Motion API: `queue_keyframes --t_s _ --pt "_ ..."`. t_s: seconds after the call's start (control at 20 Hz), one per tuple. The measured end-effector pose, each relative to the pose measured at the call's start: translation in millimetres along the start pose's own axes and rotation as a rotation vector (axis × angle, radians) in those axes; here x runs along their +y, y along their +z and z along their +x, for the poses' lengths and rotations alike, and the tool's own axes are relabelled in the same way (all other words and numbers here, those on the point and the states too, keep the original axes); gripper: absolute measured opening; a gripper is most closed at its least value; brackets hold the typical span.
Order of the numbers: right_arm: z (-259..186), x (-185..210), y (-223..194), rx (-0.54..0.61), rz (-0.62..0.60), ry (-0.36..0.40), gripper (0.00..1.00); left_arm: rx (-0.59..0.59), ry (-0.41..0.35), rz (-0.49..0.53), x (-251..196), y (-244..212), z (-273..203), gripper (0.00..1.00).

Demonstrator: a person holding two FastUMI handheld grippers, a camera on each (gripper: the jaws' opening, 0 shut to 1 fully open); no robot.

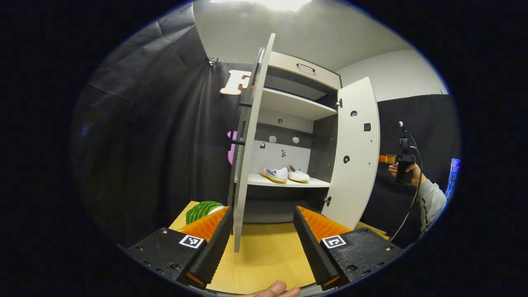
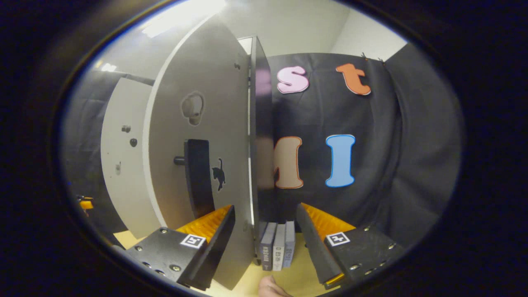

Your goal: Grab one shoe with the right hand and put it into the shoe cabinet, grab the other shoe with the left hand and put it into the shoe cabinet; then close the right door with the right hand and the left door with the left hand.

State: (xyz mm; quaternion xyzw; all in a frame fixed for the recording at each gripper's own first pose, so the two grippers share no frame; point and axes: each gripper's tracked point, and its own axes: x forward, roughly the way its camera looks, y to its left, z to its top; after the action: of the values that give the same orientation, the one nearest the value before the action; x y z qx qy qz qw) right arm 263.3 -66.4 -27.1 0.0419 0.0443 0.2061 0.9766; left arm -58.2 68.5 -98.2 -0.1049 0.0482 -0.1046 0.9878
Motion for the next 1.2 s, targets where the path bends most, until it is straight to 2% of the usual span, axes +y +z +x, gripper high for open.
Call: queue_keyframes --t_s 0.05,0.1,0.25,0.3,0.4,0.55,0.65,0.75,0.85,0.9,1.0,1.2 --pt "0.1 4.6 1.0 -0.002 -0.005 -0.009 0.88 -0.005 -0.003 -0.005 -1.2 1.8 -3.2 0.89" --pt "-0.7 7.8 2.9 -0.006 -0.016 -0.019 0.91 -0.006 -0.002 -0.006 -1.0 1.1 -5.3 0.89" --pt "-5.5 13.5 7.9 -0.029 -0.062 -0.076 0.91 -0.019 0.014 0.014 2.5 3.4 -8.1 0.88" --pt "-6.8 14.4 12.9 -0.055 -0.063 -0.099 0.88 -0.024 0.019 0.018 4.4 2.8 -7.2 0.88" --pt "-6.0 22.1 17.1 -0.088 -0.062 -0.122 0.90 -0.020 0.023 0.011 8.0 -2.2 -0.2 0.89" --pt "-0.5 44.8 15.1 -0.087 -0.057 -0.109 0.90 -0.025 0.047 -0.016 18.8 -2.1 15.2 0.89" --pt "4.6 65.7 16.5 -0.099 -0.070 -0.099 0.88 -0.015 0.058 -0.002 23.6 -4.2 19.8 0.86" --pt "11.4 92.4 15.9 -0.118 -0.091 -0.076 0.90 -0.006 0.064 0.019 26.6 -3.2 25.0 0.89" --pt "17.9 112.8 7.9 -0.106 -0.029 -0.074 0.90 0.003 0.079 0.026 31.5 -3.7 27.0 0.89" --pt "18.1 120.5 8.5 -0.109 0.019 -0.076 0.94 0.005 0.080 0.033 32.8 -2.8 27.8 0.89" --pt "12.6 120.7 8.6 -0.125 0.075 -0.122 1.00 -0.001 0.094 0.052 39.5 2.0 29.1 0.89" --pt "-7.6 118.4 -5.8 -0.149 0.150 -0.142 1.00 -0.024 0.155 0.114 60.8 17.3 35.7 0.89"
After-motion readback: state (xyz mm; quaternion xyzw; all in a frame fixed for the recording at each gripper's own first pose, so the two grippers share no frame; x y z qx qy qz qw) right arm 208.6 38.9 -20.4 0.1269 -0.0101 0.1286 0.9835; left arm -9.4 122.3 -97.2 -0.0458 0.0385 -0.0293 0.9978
